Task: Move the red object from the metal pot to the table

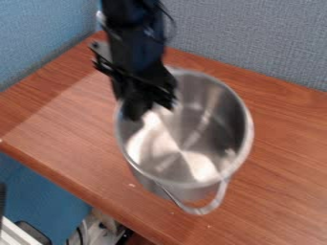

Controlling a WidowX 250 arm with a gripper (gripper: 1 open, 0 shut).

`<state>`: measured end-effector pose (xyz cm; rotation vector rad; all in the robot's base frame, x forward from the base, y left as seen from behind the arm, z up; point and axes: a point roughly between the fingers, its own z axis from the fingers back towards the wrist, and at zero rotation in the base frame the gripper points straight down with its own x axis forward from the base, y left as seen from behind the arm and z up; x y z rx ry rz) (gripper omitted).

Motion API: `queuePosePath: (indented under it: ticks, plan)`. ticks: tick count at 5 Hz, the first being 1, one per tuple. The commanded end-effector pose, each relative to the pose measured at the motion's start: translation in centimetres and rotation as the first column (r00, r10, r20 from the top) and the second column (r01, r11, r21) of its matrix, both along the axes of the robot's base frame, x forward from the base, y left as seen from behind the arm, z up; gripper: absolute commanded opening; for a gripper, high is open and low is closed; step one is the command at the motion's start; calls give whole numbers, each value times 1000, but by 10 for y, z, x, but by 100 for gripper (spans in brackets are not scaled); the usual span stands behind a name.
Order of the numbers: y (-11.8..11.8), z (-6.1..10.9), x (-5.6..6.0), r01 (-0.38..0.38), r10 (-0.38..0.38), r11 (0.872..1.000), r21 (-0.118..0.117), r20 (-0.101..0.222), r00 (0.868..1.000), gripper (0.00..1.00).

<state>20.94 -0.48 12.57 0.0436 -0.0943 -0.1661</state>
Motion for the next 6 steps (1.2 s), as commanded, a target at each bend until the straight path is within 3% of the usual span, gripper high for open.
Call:
queuePosePath:
  ticks: [1,2,5,6]
  plan:
    - [3,-2,-1,-3,3,1000,13,49,999,0]
    - [3,-6,-1,-1,0,1000,14,49,999,0]
    - [-2,2,6,-138,139,990,-11,84,987,0]
    - [0,4,7,-108,109,994,-19,97,989,0]
